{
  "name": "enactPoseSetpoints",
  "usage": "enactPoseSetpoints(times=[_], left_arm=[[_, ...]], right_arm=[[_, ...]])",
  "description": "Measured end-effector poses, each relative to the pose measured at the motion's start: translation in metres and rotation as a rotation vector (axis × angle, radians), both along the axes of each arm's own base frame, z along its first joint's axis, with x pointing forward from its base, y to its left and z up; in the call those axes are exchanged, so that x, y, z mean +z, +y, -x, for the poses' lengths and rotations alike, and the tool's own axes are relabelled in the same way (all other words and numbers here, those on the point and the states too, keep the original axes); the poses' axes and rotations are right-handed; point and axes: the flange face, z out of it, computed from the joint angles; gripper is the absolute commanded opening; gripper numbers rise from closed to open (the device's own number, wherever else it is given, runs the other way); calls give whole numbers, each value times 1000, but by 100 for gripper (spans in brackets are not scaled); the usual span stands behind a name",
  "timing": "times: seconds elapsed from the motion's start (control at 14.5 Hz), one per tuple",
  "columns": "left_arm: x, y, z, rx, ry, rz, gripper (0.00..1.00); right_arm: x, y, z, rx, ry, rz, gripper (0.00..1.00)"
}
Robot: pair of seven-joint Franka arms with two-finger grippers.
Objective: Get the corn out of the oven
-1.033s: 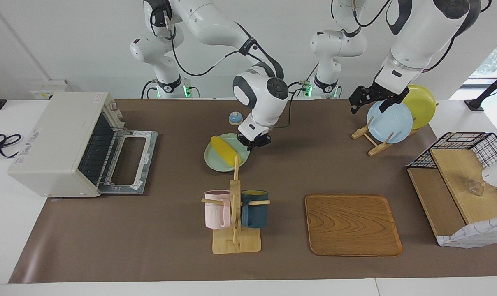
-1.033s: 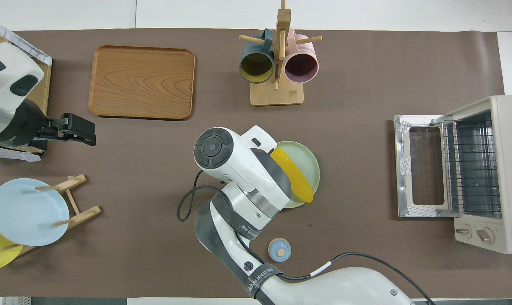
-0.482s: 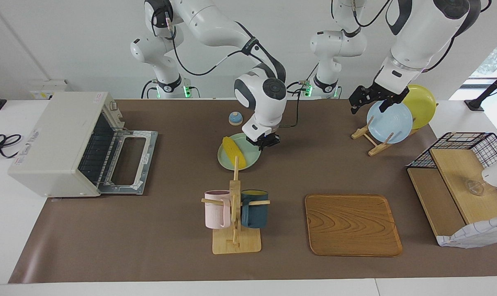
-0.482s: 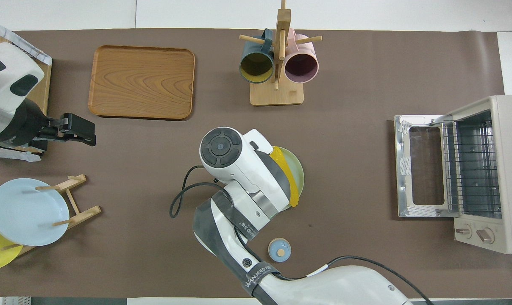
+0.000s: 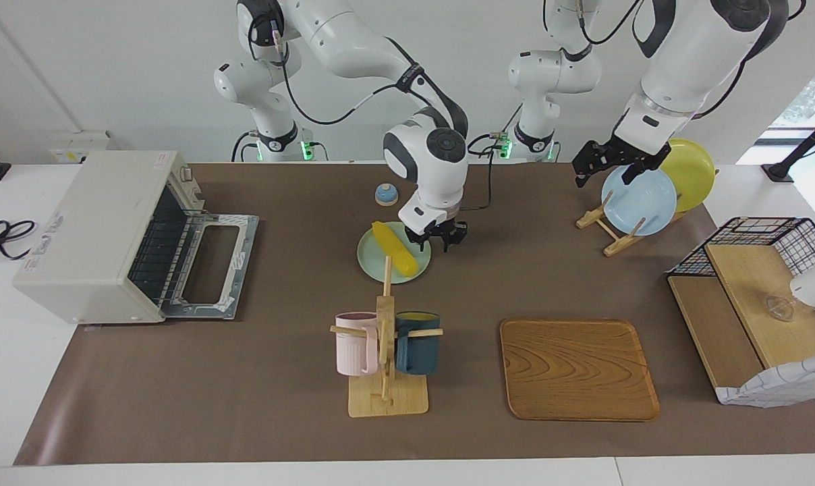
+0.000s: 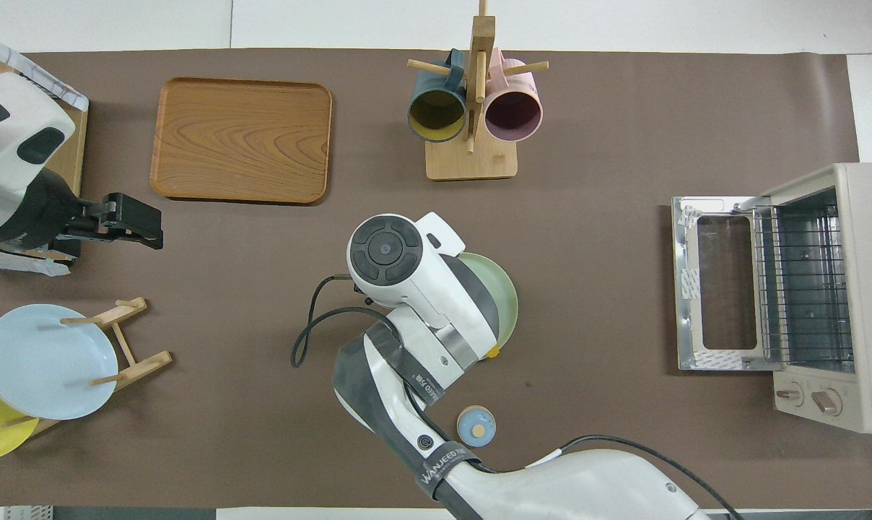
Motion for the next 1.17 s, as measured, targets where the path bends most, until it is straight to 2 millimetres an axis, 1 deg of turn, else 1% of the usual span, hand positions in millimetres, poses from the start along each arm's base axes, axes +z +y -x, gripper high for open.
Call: enactPoseSetpoints(times=[0.07, 0.14, 0.21, 0.28, 0.34, 0.41, 0.48, 0.55, 0.69, 0.76, 0.83, 0.96, 1.03, 1.17], left_arm=[[0, 0, 0, 0, 0, 0, 100], [0, 0, 0, 0, 0, 0, 100], [0, 0, 0, 0, 0, 0, 100], [0, 1, 0, 1, 0, 0, 100], [0, 1, 0, 2, 0, 0, 100], [0, 1, 0, 4, 0, 0, 100], [0, 1, 0, 14, 0, -1, 100], [0, 1, 0, 40, 2, -4, 100], [-2, -3, 1, 107, 5, -11, 100], [-4, -7, 1, 128, 0, -13, 100], [-8, -14, 3, 151, -5, -14, 100], [-20, -31, 11, 211, -5, -21, 100], [-25, -43, 15, 242, -7, -23, 100], [-39, -77, 24, 322, -19, -24, 100]], right_arm=[[7, -17, -13, 5, -5, -3, 87], [16, -42, -28, 16, 3, -1, 87], [26, -72, -42, 26, 19, 4, 86], [36, -103, -55, 33, 37, 12, 80], [43, -131, -63, 46, 51, 34, 70], [44, -155, -68, 67, 60, 75, 59], [39, -175, -68, 87, 67, 119, 46], [26, -189, -63, 103, 74, 161, 35], [-5, -215, -50, 117, 90, 221, 3], [-17, -229, -47, 120, 94, 237, 0], [-25, -244, -47, 135, 99, 246, 0], [-31, -274, -51, 171, 112, 266, 0], [-31, -289, -53, 180, 117, 276, 0], [-37, -309, -52, 178, 132, 279, 0]])
